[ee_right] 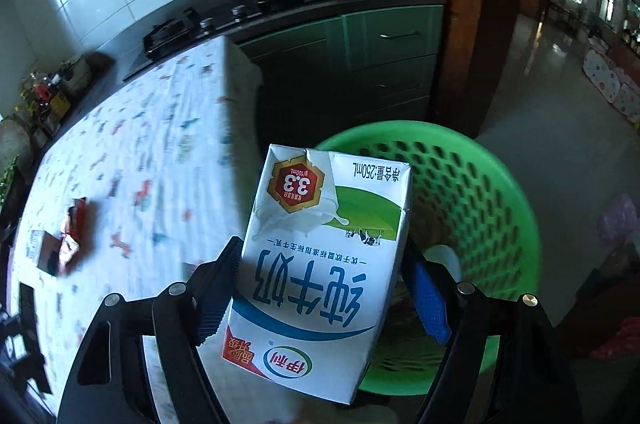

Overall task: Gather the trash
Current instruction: 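Grasp the white milk carton with the right gripper while the left holds the card, then drop the milk carton into the green basket with the right gripper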

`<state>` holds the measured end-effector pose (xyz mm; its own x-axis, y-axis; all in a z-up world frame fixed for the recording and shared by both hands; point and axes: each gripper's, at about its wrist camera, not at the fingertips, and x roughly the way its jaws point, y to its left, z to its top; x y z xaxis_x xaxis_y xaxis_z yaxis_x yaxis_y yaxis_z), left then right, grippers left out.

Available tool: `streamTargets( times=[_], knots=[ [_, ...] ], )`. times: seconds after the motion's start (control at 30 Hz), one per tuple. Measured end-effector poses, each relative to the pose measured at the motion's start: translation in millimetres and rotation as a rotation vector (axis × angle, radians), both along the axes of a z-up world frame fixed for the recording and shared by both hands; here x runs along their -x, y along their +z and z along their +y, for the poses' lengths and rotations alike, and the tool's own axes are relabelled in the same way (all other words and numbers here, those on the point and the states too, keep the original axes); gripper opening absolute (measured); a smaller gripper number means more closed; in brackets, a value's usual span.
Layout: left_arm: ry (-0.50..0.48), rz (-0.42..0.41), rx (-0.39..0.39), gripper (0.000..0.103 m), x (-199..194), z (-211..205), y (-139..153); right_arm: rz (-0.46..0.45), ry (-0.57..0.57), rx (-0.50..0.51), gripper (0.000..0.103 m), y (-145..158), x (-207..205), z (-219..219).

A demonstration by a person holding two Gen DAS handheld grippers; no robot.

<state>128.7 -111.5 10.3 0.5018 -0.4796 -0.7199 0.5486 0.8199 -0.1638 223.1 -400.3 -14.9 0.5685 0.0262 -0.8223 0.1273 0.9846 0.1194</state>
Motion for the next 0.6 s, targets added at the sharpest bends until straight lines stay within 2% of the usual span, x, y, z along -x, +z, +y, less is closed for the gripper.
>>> streamTargets(
  times=[0.23,0.6],
  knots=[
    [-0.036,0.01,-0.004,0.045,-11,-39,4,0.012,-0.076,0.02,0.075,-21,12,-55],
    [-0.081,0.043,-0.012,0.045,-32,-86,4,0.007,-0.139,-0.023,0.078,-41,11,-99]
  ],
)
